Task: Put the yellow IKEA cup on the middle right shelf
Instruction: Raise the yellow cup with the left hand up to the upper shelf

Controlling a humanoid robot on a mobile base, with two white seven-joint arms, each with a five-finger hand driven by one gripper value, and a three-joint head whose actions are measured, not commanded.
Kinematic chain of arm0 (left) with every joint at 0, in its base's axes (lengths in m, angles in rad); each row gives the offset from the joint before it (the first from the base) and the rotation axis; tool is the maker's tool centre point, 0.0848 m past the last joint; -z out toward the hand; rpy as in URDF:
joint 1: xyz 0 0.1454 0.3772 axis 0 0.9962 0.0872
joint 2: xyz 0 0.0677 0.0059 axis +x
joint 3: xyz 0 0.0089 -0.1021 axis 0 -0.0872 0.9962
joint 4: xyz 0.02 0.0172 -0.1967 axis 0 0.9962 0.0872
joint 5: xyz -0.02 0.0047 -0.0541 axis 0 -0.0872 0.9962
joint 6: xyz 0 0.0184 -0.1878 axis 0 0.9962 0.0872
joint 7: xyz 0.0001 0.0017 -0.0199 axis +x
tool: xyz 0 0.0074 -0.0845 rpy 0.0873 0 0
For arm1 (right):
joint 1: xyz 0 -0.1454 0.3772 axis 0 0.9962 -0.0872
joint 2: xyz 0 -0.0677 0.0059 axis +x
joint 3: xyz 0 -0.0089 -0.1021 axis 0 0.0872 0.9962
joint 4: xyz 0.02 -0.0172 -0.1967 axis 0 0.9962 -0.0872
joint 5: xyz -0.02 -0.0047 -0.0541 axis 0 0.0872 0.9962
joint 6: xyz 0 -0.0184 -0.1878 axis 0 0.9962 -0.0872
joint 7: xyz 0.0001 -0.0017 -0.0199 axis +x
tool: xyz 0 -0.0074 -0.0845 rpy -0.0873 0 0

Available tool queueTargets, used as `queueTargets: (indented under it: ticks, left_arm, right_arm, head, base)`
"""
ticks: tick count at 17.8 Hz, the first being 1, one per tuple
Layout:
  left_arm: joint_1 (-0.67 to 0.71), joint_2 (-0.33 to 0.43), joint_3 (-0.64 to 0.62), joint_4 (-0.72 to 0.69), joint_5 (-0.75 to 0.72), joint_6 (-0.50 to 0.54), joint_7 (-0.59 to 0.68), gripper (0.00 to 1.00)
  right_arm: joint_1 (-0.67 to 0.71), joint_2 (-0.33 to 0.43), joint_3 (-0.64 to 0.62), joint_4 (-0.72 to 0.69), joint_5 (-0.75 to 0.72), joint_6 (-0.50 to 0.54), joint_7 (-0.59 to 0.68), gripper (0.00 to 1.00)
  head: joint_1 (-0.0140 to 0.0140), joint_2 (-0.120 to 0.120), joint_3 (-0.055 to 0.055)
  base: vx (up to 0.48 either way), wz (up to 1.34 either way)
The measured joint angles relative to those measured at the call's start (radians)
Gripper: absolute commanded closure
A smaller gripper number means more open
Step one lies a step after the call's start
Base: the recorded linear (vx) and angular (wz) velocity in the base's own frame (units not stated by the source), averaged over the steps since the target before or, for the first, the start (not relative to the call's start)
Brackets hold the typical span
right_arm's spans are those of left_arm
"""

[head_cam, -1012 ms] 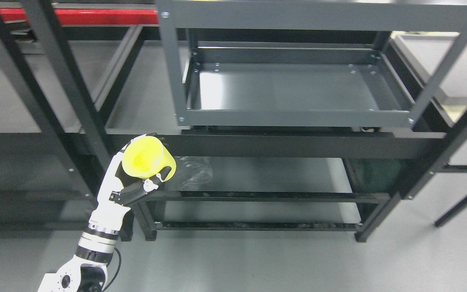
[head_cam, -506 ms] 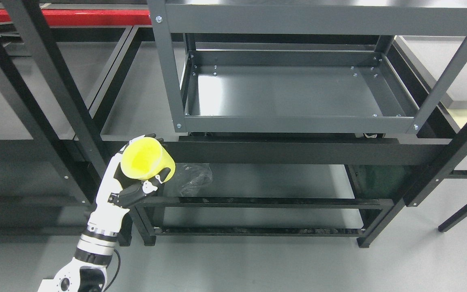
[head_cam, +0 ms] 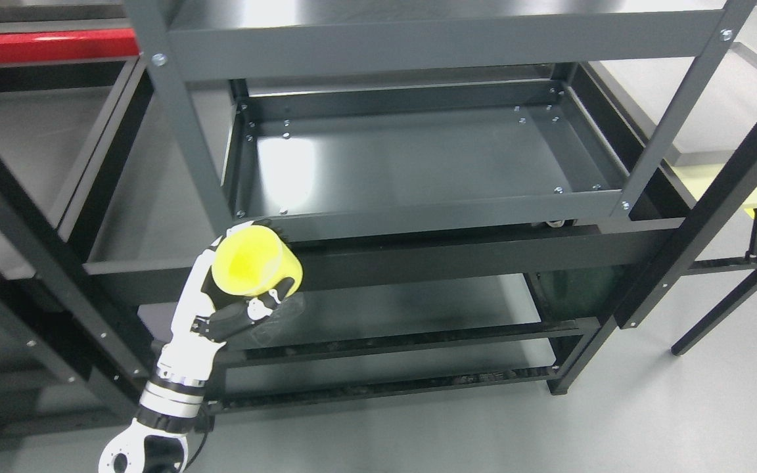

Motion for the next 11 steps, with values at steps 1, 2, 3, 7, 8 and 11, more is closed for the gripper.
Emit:
queueTargets:
  ticks: [1,2,3,7,8,11]
  left_arm:
    - [0.000,0.000,-0.018,-0.005,0.000,-0.002,0.000,0.98]
    - [-0.001,0.000,-0.034,-0.010,0.000,-0.004,0.000,0.98]
    - [-0.006,0.000,-0.050,-0.016,0.000,-0.005,0.000,0.98]
    - [-0.044,0.000,-0.117,-0.034,0.001,-0.007,0.000,0.98]
    - [-0.064,0.000,-0.133,-0.038,0.004,-0.010,0.001,0.98]
    - [-0.141,0.000,-0.203,-0.049,0.030,0.010,0.004,0.98]
  right_arm:
    - [0.000,0.000,0.000,0.000,0.000,0.000,0.000,0.01]
    - [0.000,0.000,0.000,0.000,0.000,0.000,0.000,0.01]
    - [0.000,0.000,0.000,0.000,0.000,0.000,0.000,0.01]
    - [0.000,0.000,0.000,0.000,0.000,0.000,0.000,0.01]
    - [0.000,0.000,0.000,0.000,0.000,0.000,0.000,0.01]
    - [0.000,0.000,0.000,0.000,0.000,0.000,0.000,0.01]
  head:
    - [0.0000,0.000,0.000]
    - [0.0000,0.000,0.000]
    - [0.0000,0.000,0.000]
    - [0.0000,0.000,0.000]
    - [0.0000,0.000,0.000]
    - [0.0000,0.000,0.000]
  base:
    - [0.129,-0.11]
    - [0.129,-0.11]
    - [0.146,-0.04]
    - [0.157,0.05]
    - [0.177,0.16]
    - [0.117,0.25]
